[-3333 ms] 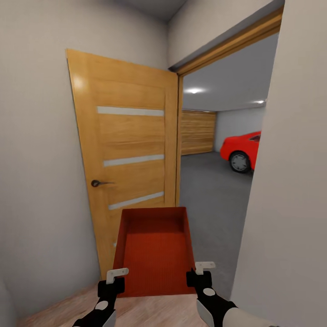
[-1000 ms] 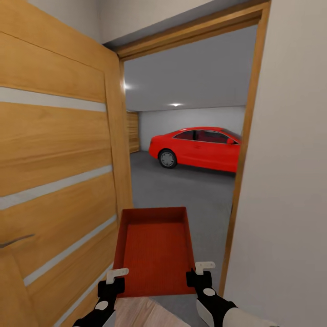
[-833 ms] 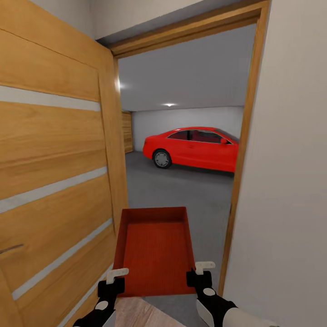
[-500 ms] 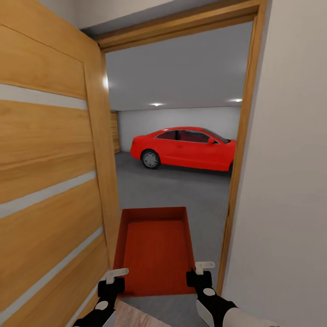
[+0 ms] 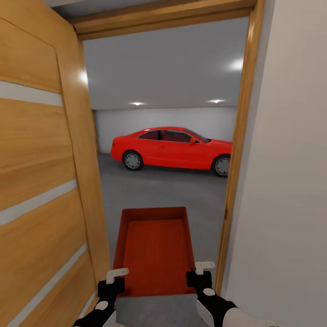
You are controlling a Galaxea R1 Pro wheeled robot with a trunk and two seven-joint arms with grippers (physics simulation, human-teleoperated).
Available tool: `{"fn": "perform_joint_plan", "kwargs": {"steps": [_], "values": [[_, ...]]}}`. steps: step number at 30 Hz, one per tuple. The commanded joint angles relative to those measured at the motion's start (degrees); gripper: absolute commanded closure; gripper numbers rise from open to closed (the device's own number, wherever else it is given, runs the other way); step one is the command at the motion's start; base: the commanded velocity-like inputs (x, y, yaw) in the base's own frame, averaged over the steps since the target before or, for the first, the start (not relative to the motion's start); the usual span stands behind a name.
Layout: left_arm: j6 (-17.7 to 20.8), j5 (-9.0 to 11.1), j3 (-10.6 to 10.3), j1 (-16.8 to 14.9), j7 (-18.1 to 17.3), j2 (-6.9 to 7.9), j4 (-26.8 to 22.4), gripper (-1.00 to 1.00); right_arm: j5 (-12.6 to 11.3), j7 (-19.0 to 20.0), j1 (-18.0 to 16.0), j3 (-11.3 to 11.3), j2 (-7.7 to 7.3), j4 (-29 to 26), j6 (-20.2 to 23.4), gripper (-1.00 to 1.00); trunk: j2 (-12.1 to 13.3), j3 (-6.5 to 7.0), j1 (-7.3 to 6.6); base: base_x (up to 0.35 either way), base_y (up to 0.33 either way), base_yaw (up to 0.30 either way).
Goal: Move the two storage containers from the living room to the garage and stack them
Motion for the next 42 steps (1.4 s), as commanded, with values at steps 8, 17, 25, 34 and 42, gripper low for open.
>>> {"fn": "perform_joint_plan", "kwargs": {"steps": [8, 17, 25, 34, 42], "values": [[-0.09, -0.26, 1.55, -0.04, 0.29, -0.05, 0.00, 1.00, -0.03, 0.20, -0.06, -1.12, 0.31, -0.02, -0.04, 1.00, -0.06, -0.06, 0.04, 0.223, 0.248, -0.282], [-0.09, -0.26, 1.55, -0.04, 0.29, -0.01, -0.02, 1.00, 0.05, 0.20, -0.06, -1.12, 0.23, -0.02, -0.04, 1.00, -0.06, -0.06, 0.04, 0.224, 0.248, -0.038], [-0.09, -0.26, 1.55, -0.04, 0.37, -0.05, -0.12, 1.00, 0.00, 0.20, -0.07, -1.12, 0.23, -0.02, -0.04, 1.00, -0.06, -0.06, 0.04, 0.102, 0.110, 0.000], [-0.09, -0.26, 1.55, -0.04, 0.37, -0.05, -0.16, 1.00, -0.03, 0.20, -0.06, -1.12, 0.24, -0.02, -0.04, 1.00, -0.06, -0.06, 0.04, 0.002, 0.002, -0.093], [-0.13, -0.26, 1.55, -0.04, 0.37, -0.05, -0.17, 1.00, -0.03, 0.20, -0.06, -1.12, 0.31, -0.02, -0.04, 1.00, -0.06, -0.06, 0.04, 0.019, 0.012, -0.218]]}}
